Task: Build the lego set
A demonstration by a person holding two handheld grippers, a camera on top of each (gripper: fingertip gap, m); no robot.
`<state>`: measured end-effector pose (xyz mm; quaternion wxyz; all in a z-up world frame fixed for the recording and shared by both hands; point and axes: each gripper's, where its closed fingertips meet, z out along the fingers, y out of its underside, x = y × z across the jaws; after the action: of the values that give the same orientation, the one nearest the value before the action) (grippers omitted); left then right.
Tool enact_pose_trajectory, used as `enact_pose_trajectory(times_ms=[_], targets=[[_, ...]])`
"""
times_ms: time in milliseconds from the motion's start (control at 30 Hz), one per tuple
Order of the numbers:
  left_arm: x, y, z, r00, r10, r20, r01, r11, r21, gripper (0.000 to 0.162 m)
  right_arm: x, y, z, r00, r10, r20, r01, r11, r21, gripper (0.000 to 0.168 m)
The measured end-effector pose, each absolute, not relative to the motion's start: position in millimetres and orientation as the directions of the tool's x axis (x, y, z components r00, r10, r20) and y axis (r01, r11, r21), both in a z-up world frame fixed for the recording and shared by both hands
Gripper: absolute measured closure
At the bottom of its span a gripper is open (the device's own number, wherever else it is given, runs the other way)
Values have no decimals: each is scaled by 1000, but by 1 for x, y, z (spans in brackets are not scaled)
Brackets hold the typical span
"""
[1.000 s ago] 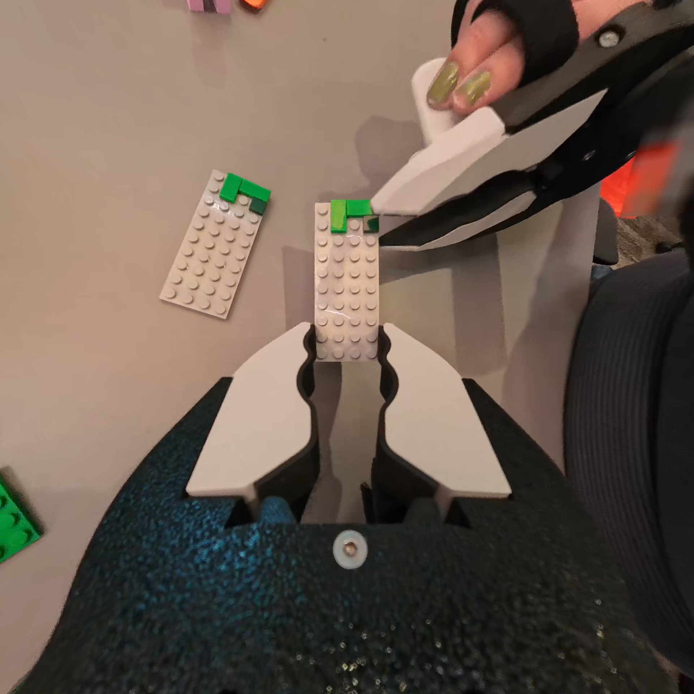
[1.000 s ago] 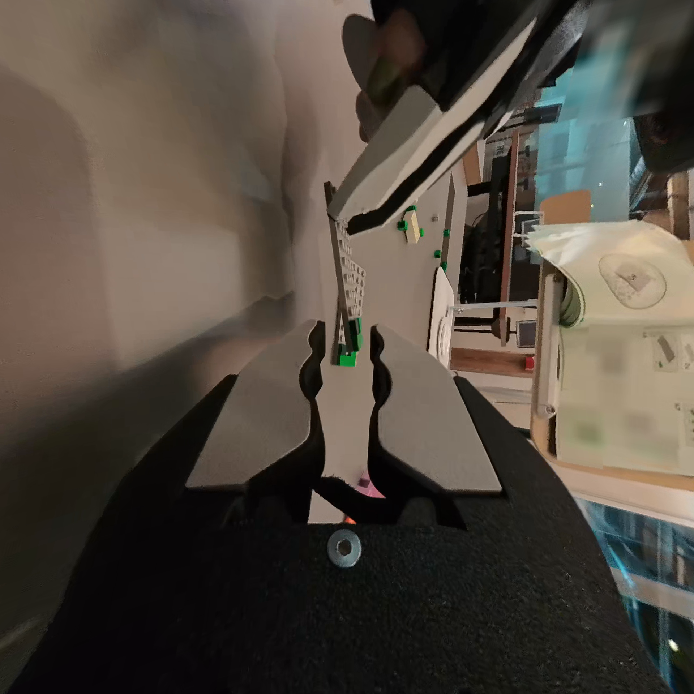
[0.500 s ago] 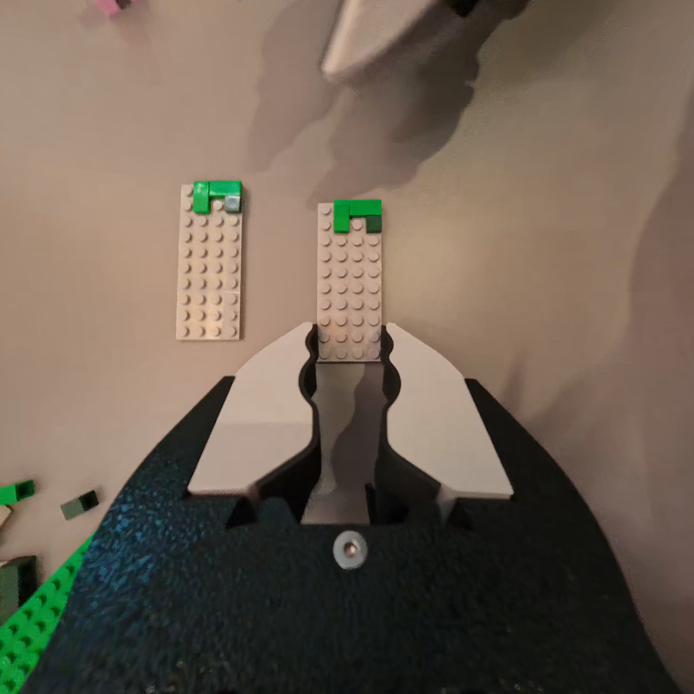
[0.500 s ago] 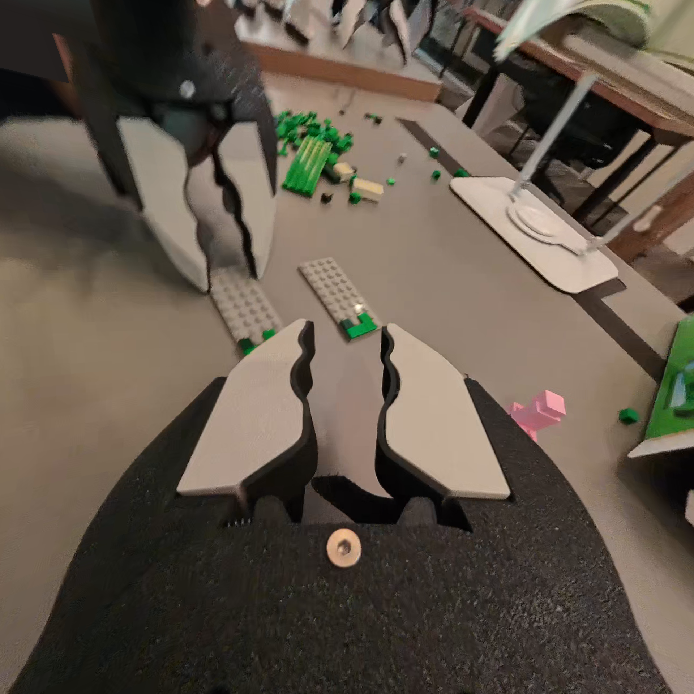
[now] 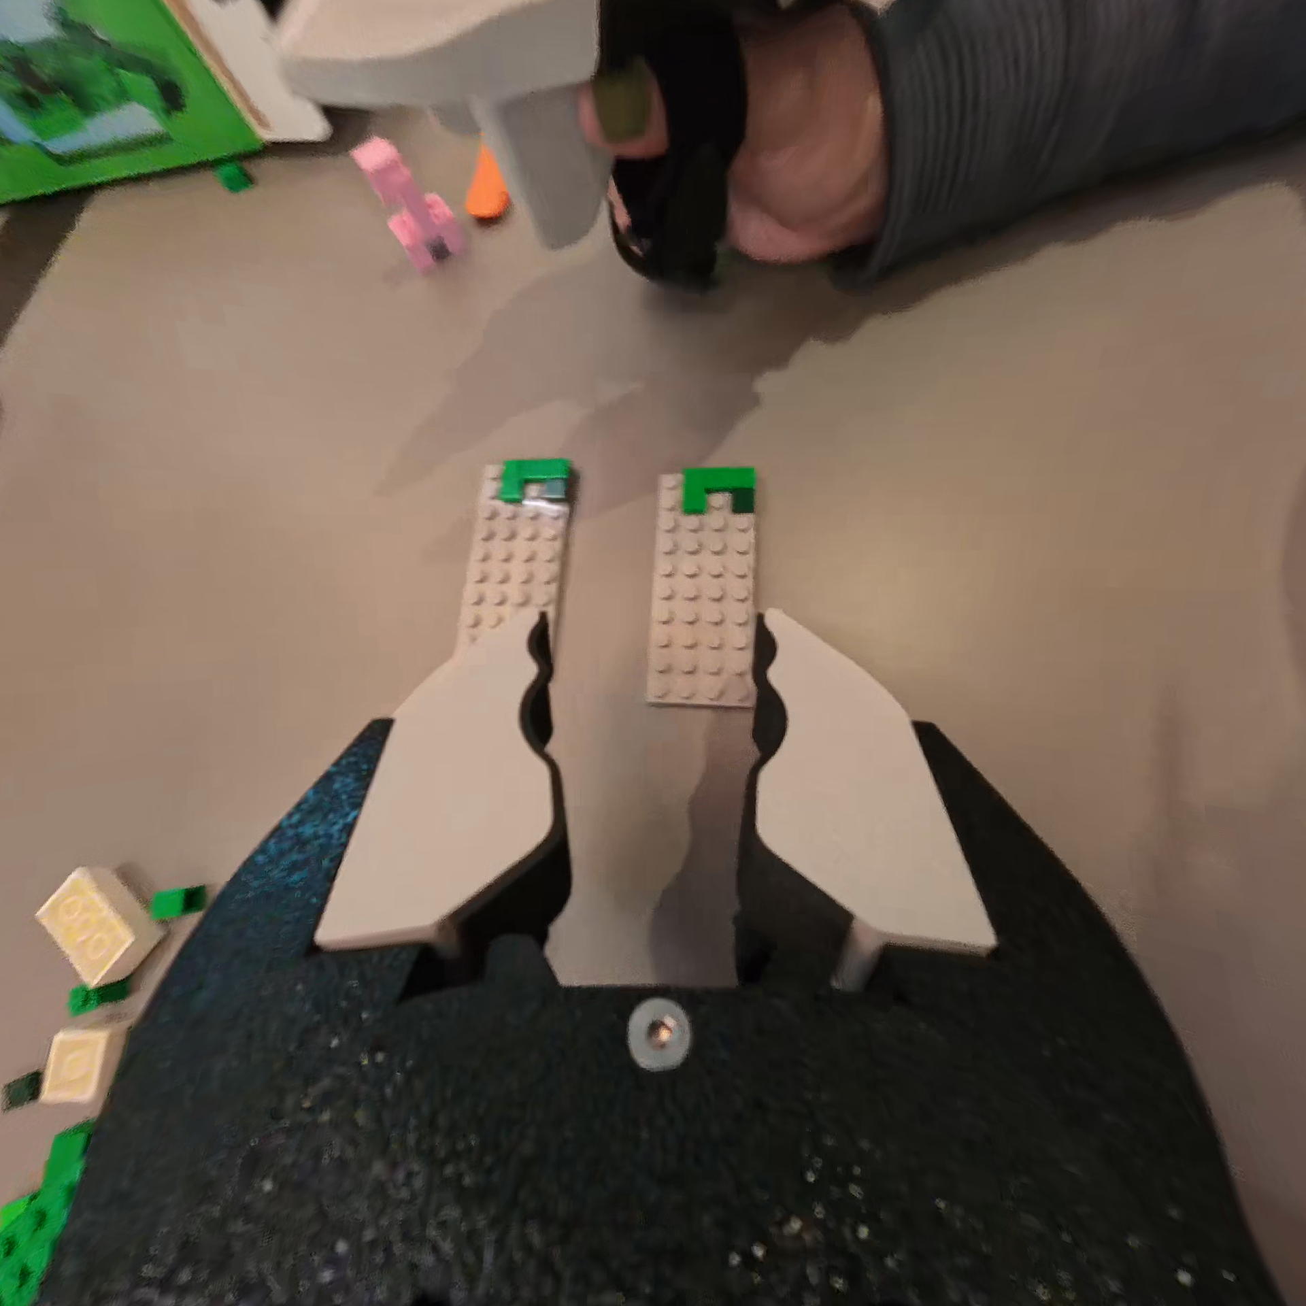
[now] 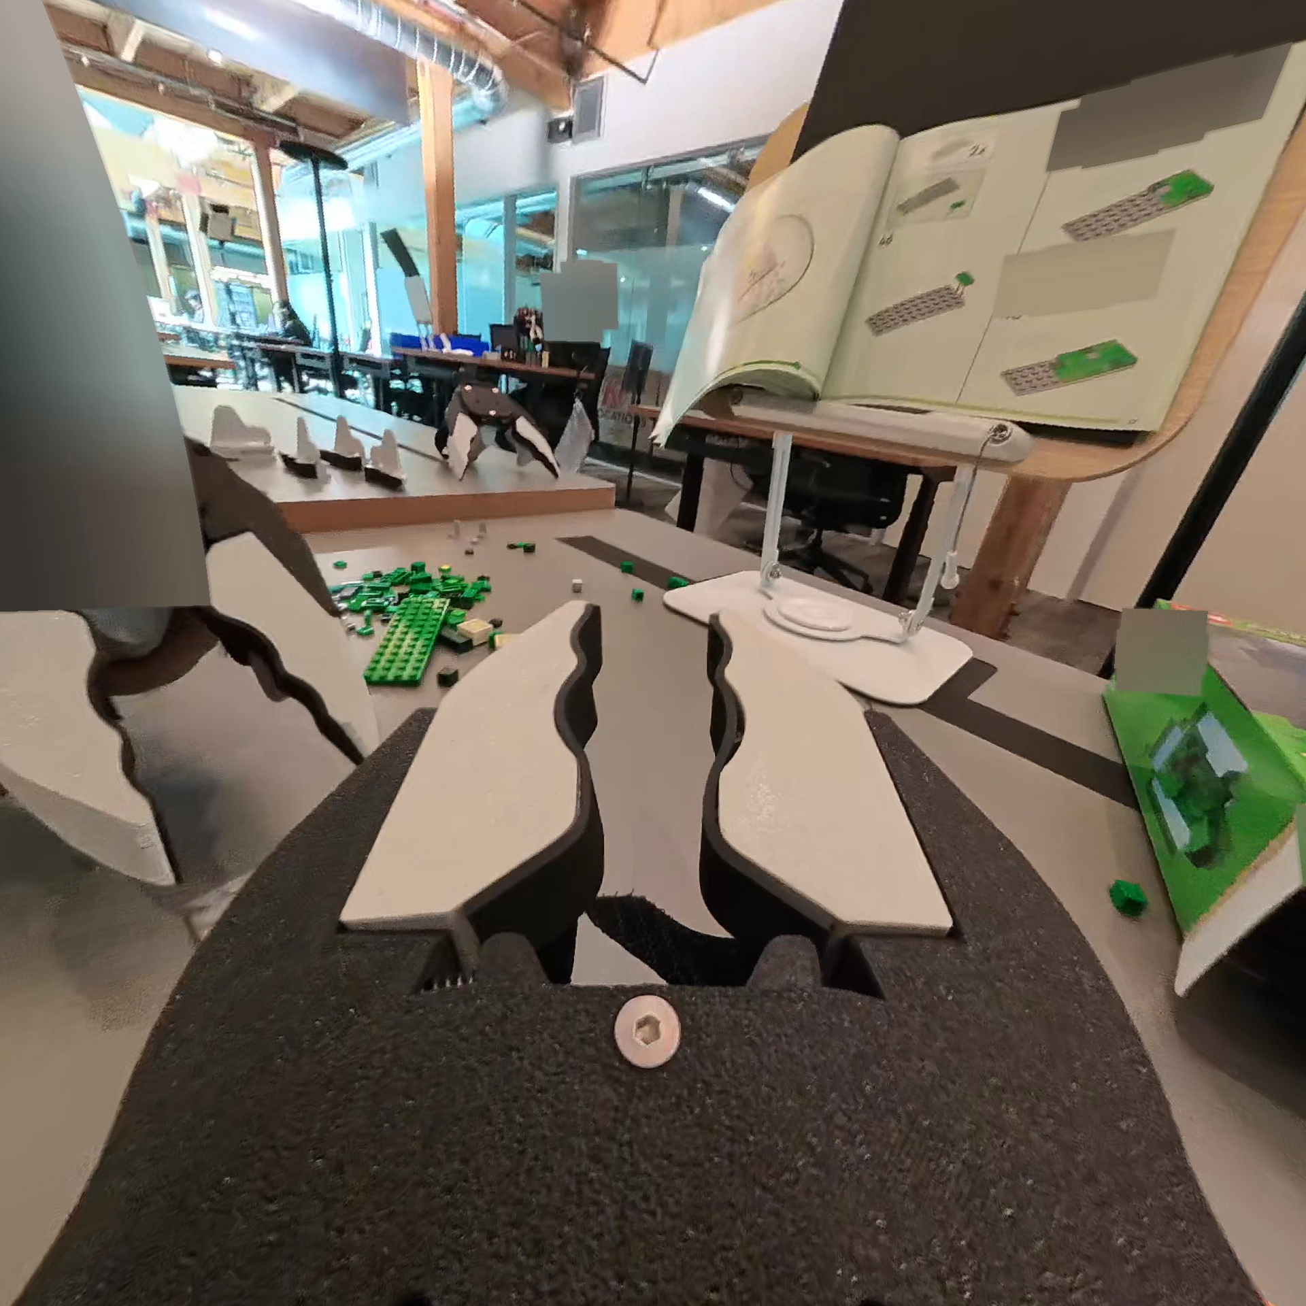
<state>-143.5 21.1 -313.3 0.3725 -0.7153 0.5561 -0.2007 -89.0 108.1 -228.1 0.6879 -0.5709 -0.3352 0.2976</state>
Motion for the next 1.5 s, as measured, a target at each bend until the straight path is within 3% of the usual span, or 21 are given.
enact_pose_trajectory(times_ms=[33,233,300,600,800,900,1133,1200,1500], targets=[[-146,28,-308,345,-926,-152,-622,-105,-776,102,-91,112,-228,610,782,127,-27,181,-983,140],[-198,81,-273,743,-609,-279,-412,-86,-907,77,-110,113,-233,586,777,230,47,251,-967,142],[-216,86,-267,814,-514,-270,-360,-82,-929,75,-110,107,-234,569,778,265,68,276,-959,142],[-257,72,-236,921,-331,-204,-193,68,-979,85,-99,102,-233,580,768,271,67,287,-956,147],[-269,76,-225,946,-228,-230,-185,206,-961,79,-105,94,-230,516,821,243,2,282,-959,148],[-271,73,-220,948,-234,-215,-159,237,-958,80,-103,90,-223,487,853,186,-83,257,-963,148],[-263,71,-222,932,-284,-227,-160,240,-957,90,-100,104,-230,538,825,172,-39,228,-973,150],[-256,70,-224,913,-332,-237,-159,245,-956,103,-102,101,-230,523,831,191,-38,247,-968,150],[-260,73,-227,913,-387,-128,-50,206,-977,105,-101,106,-233,557,799,228,12,266,-964,156]])
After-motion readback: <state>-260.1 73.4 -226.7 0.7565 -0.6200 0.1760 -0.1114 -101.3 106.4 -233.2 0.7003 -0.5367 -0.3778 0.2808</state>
